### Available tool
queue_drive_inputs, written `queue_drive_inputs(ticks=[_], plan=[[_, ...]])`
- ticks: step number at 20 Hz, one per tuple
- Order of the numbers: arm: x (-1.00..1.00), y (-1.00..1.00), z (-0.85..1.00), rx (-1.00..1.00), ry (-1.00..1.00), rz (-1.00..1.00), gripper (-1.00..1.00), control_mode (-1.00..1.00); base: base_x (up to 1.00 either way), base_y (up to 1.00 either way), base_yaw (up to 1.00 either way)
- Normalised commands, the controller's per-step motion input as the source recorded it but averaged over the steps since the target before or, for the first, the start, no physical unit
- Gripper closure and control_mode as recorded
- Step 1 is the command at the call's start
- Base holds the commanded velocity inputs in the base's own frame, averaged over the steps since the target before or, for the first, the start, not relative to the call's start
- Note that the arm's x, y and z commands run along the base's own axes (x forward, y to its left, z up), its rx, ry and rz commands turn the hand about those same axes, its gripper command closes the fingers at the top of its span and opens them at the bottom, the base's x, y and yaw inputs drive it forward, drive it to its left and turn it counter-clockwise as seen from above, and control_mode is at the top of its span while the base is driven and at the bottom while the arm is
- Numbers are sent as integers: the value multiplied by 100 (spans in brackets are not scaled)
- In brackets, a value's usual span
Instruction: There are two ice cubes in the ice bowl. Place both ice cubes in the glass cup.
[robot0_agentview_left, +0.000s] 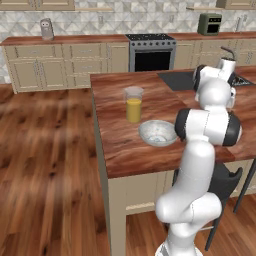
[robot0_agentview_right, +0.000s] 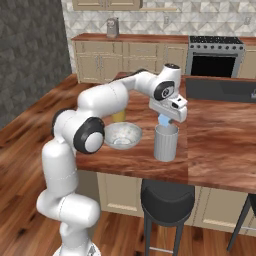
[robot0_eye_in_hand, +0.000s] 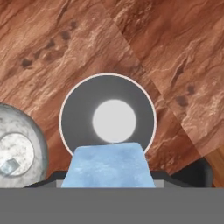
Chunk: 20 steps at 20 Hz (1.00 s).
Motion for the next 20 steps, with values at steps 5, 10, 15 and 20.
queue_drive_inputs(ticks=[5,10,15,20], plan=[[8,-1,-29,0,0,2,100,-100,0,0,0],[14,-8,-11,0,0,2,100,-100,0,0,0],[14,-11,-10,0,0,2,100,-100,0,0,0],[25,-8,-14,0,0,0,100,-100,0,0,0]])
